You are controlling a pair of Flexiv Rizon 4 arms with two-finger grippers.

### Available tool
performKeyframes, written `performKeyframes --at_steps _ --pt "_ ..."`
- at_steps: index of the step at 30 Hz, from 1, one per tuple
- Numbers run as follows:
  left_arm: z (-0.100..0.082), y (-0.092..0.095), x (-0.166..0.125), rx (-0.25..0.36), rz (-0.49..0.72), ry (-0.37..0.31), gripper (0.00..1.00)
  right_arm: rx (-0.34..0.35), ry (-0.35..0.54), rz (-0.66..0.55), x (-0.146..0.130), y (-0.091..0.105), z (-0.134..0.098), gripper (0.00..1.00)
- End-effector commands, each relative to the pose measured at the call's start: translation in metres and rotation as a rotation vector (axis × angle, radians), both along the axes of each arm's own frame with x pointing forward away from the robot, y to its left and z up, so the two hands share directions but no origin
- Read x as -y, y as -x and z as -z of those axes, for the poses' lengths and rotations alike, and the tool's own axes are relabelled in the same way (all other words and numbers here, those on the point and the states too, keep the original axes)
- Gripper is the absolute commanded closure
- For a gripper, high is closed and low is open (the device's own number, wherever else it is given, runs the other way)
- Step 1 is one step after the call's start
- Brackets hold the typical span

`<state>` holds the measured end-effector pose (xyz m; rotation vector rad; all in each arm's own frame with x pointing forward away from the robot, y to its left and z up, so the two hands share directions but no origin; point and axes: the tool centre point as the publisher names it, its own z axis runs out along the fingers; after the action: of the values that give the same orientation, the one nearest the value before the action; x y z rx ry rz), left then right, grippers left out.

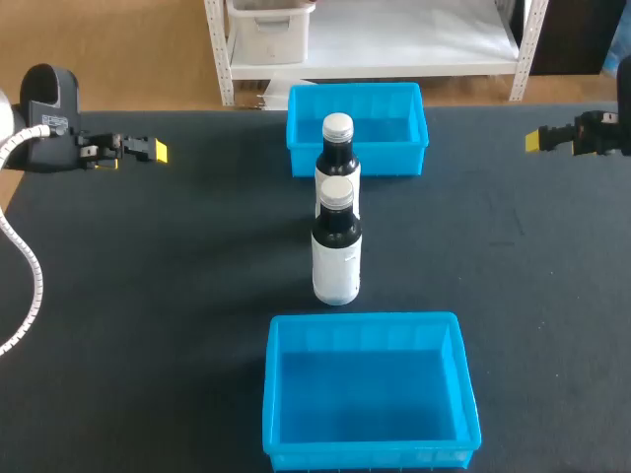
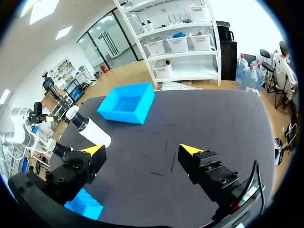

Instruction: Pick up the bottle, and place it in the far bin if it is heavy, or in the near bin if it is light.

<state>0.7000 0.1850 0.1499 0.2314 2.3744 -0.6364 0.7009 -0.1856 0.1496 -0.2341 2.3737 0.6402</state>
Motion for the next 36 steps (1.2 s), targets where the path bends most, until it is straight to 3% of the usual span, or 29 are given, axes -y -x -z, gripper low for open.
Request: performKeyframes --at_steps 1,11,13,18,20,22,36 --pt "0.000 0.000 0.000 0.000 0.000 0.000 0.00 0.001 0.002 0.003 0.000 0.001 0.000 0.00" --pt "0.000 0.000 0.000 0.000 0.000 0.000 0.00 0.001 0.002 0.003 0.000 0.001 0.000 0.00" --pt "0.000 0.000 0.000 0.000 0.000 0.000 0.00 0.038 0.054 -0.117 0.012 -0.008 0.000 0.00" --pt "0.000 0.000 0.000 0.000 0.000 0.000 0.00 0.031 0.109 -0.527 0.036 -0.023 -0.002 0.00" --pt "0.000 0.000 0.000 0.000 0.000 0.000 0.00 -0.004 0.096 -0.767 0.040 -0.022 -0.002 0.00" --pt "0.000 0.000 0.000 0.000 0.000 0.000 0.00 -0.039 0.144 -0.919 0.044 -0.020 -0.001 0.00" --pt "0.000 0.000 0.000 0.000 0.000 0.000 0.00 -0.039 0.144 -0.919 0.044 -0.020 -0.001 0.00"
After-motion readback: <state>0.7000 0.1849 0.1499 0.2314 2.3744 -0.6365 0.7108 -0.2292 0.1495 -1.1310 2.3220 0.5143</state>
